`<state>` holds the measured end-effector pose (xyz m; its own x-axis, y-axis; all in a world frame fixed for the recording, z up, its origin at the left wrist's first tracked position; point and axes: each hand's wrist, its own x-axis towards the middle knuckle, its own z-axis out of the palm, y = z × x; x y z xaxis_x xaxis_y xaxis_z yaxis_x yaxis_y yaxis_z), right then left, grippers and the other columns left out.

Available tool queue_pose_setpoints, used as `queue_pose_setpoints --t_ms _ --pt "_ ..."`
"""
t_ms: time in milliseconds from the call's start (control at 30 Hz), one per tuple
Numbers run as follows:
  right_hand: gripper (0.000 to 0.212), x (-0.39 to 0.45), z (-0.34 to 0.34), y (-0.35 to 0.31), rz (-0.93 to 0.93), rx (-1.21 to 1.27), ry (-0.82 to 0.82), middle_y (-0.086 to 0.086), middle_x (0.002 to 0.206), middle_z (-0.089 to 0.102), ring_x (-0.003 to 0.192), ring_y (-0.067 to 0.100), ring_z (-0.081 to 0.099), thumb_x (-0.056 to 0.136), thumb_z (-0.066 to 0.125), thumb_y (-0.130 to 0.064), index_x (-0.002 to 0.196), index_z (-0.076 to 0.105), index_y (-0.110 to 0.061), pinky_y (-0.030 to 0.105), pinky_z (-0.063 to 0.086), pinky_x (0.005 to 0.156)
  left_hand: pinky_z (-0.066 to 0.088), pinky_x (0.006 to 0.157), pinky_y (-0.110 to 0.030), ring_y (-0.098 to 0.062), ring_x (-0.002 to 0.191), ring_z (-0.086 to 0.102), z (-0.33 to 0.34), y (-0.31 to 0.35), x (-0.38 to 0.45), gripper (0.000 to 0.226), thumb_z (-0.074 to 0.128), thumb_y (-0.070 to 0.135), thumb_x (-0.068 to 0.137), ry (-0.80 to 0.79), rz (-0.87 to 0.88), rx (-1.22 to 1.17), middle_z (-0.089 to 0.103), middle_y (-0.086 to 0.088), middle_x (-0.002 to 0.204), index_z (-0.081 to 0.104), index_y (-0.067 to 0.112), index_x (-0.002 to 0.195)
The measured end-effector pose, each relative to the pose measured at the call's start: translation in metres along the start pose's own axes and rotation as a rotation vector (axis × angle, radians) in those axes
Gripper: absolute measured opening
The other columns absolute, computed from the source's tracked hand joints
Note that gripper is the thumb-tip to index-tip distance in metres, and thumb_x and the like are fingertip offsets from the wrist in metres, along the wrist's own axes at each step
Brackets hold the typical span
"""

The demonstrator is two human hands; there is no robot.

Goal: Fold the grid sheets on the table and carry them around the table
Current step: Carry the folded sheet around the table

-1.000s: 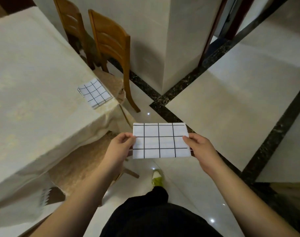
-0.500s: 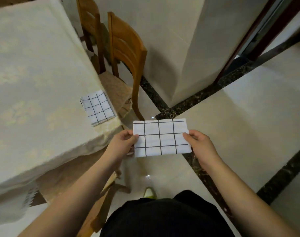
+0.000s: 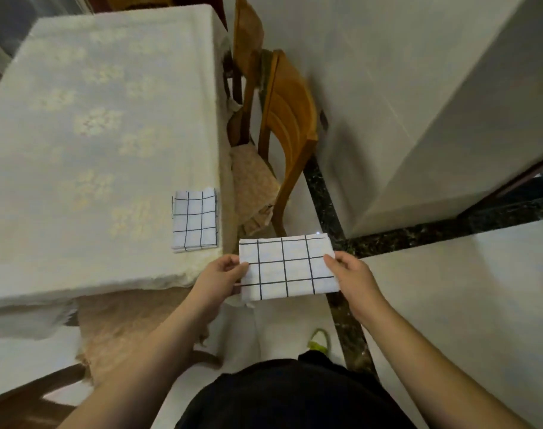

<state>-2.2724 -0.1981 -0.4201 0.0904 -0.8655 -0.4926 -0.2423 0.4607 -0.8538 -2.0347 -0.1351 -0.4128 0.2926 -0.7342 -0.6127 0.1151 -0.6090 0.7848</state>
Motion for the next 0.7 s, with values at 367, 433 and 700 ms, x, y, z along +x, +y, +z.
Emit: queue_pose_setpoints --t_ms 367,433,700 --pt "0.008 0.097 -0.002 -0.049 -0.036 -0.146 -0.276 0.004 0.100 0.073 0.091 0.018 0.068 0.094 0.062 -0.023 0.099 0.068 -0.021 0.037 0.055 0.087 0.054 0.064 -0.028 -0.024 0.073 0.058 0.022 0.007 0.014 0.017 0.053 0.011 0.098 0.289 -0.038 -0.202 0.060 -0.011 0.076 0.062 0.008 0.084" --pt "0.007 0.109 0.010 -0.060 -0.047 -0.134 -0.314 0.002 0.096 0.073 0.088 0.015 0.069 0.095 0.062 -0.021 0.099 0.067 -0.019 0.032 0.055 0.082 0.052 0.056 -0.020 -0.019 0.067 0.055 0.017 0.006 0.015 0.015 0.054 0.010 0.097 0.336 -0.047 -0.231 0.056 -0.011 0.073 0.063 0.004 0.088" --pt "0.008 0.159 0.079 -0.086 -0.091 -0.289 -0.448 -0.002 0.100 0.071 0.093 0.015 0.068 0.095 0.061 -0.029 0.102 0.062 -0.025 0.036 0.057 0.084 0.047 0.053 -0.016 -0.006 0.050 0.054 -0.012 -0.001 0.037 0.012 0.059 0.007 0.094 0.523 -0.035 -0.356 0.062 0.007 0.058 0.067 0.010 0.085"
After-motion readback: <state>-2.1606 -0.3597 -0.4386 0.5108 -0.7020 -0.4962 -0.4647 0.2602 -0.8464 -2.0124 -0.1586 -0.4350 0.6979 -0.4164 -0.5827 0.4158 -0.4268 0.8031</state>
